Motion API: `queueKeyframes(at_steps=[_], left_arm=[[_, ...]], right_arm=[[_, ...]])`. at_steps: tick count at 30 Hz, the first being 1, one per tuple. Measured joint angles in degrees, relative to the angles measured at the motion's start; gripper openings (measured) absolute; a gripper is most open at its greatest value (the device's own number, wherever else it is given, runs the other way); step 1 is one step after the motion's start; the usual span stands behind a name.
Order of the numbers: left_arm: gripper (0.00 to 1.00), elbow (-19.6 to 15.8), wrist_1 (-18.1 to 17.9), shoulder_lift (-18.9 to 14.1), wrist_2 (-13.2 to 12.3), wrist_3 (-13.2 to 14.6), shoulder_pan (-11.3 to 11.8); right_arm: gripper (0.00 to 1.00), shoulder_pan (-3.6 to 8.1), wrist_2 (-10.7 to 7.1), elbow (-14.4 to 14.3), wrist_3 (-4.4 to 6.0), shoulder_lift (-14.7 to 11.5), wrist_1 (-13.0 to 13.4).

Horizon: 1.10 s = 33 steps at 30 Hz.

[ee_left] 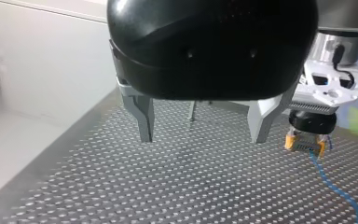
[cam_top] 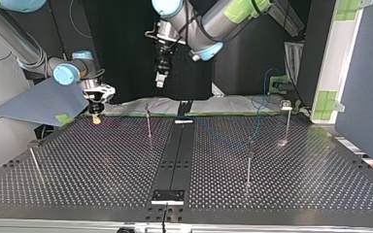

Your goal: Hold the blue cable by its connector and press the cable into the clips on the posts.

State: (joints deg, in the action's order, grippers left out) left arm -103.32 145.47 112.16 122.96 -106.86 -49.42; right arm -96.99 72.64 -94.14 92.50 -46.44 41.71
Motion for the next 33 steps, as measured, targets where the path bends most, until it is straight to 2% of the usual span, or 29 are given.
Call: queueKeyframes(at_steps=[9,16,21,25,33], left_arm=[[1.00,-5.0,-4.0,-5.0,-0.6,-1.5,0.8],[1.00,-8.9,-7.0,-8.7,-1.2,-3.1,1.0],[1.00,-11.7,-9.7,-7.9,-2.6,-4.6,0.8],[1.00,-13.7,-11.7,-7.2,-2.7,-4.5,0.7],[1.00,-17.5,-14.1,-7.0,0.0,-3.6,0.4]], right_arm=[[0.00,1.03,0.48,-0.1,-0.87,-4.2,-2.7],[0.00,1.59,1.21,-1.4,-1.23,-8.1,-2.6],[0.00,1.67,1.24,-1.6,-1.37,-9.5,-2.4],[0.00,1.74,1.16,-1.6,-1.41,-9.7,-2.3],[0.00,1.53,1.03,-1.6,-1.42,-9.7,-2.2]])
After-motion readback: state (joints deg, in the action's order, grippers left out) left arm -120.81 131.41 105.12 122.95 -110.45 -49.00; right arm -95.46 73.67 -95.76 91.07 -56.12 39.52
